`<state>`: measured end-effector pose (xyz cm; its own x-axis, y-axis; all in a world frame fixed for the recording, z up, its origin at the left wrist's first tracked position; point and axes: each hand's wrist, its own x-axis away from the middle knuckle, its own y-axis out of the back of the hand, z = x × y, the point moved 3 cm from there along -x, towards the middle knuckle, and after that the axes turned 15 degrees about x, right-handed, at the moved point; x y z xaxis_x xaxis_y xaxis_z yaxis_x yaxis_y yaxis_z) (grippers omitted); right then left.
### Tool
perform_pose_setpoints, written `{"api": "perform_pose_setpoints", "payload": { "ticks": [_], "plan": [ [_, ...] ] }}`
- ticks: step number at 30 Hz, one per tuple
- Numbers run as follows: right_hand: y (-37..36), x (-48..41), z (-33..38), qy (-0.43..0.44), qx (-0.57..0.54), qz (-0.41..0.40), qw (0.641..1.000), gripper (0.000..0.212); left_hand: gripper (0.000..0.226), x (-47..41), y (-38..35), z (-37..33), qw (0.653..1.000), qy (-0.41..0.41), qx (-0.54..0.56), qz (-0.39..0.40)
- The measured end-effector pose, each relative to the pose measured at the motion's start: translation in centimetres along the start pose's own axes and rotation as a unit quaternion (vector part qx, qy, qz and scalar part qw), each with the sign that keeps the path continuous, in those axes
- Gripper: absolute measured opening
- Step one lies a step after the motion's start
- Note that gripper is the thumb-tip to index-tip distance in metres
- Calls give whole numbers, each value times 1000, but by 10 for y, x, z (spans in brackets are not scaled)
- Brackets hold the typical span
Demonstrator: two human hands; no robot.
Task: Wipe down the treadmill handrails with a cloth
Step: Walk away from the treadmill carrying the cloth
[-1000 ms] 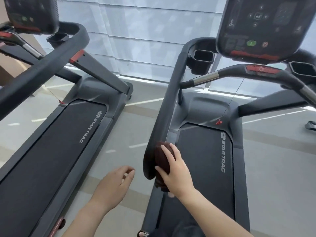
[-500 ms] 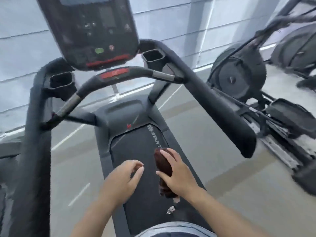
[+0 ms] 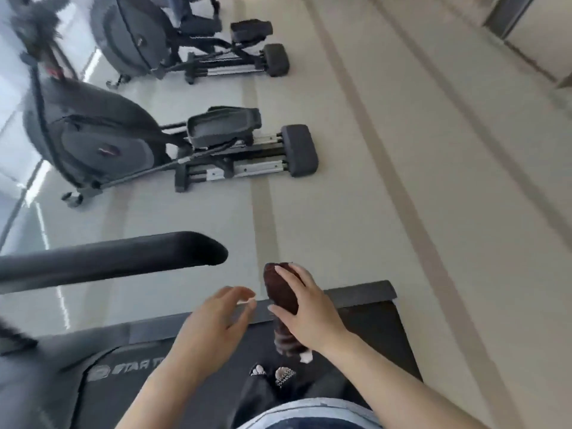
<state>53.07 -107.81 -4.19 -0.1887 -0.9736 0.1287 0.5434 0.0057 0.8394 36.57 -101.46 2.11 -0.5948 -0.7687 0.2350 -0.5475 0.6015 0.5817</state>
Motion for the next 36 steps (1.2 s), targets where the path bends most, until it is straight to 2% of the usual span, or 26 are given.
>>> {"api": "perform_pose_setpoints", "payload": {
  "ticks": [4,8,19,30,36],
  "plan": [
    [33,19,-34,-119,-10,-86,989,63,31,-55,-16,-31,991,-83,-31,104],
    [53,43,-58,-189,0,-148,971,62,33,-95,-36,-63,974,-138,-72,166],
    [114,155,-137,-363,-12,-268,892,62,34,-112,-164,-177,908,-269,-109,303],
    [192,291,-278,-443,-8,-341,829,62,33,-90,-348,-327,841,-372,-124,373],
    [224,331,-344,-471,-3,-338,815,63,34,-88,-423,-376,816,-398,-133,397]
  ]
}}
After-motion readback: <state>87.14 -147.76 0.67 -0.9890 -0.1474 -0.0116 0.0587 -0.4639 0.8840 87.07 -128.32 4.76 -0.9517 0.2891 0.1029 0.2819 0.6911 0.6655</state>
